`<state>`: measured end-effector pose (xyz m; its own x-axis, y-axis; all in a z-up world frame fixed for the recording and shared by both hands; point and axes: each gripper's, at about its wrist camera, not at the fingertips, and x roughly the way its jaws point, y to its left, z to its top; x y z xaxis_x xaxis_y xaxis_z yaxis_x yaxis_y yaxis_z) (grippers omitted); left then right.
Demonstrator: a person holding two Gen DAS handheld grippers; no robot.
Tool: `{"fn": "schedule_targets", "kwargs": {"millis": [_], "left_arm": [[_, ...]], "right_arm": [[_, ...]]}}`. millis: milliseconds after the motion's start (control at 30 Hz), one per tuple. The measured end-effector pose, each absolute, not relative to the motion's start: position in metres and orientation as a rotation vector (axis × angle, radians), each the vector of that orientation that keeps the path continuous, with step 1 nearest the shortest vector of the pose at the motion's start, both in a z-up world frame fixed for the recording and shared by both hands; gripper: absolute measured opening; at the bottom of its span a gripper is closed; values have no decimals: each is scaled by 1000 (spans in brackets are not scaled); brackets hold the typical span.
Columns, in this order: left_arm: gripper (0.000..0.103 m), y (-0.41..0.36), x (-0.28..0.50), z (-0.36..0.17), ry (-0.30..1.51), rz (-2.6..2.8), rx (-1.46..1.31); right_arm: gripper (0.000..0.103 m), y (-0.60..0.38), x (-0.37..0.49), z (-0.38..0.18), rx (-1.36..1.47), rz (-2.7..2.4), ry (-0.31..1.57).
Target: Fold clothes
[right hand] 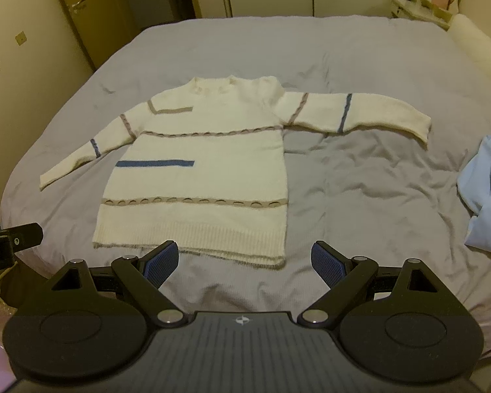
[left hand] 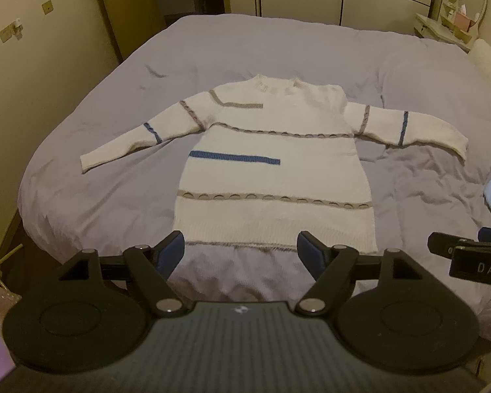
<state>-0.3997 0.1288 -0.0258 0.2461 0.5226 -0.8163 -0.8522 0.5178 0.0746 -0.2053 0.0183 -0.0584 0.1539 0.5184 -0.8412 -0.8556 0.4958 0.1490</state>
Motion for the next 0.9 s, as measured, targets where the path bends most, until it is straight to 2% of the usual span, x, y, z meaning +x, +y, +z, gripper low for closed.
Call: {"fn": "schedule_targets", "kwargs": {"millis": [600,900], "left_arm": [[75,210,-369,-35,924,927,-404],[77,216,-362,-35,928,929,-398]], "right_arm": [[90,84,-185,-66,-425,980,990],[90,97,-177,-67,-408,970,1000]]}}
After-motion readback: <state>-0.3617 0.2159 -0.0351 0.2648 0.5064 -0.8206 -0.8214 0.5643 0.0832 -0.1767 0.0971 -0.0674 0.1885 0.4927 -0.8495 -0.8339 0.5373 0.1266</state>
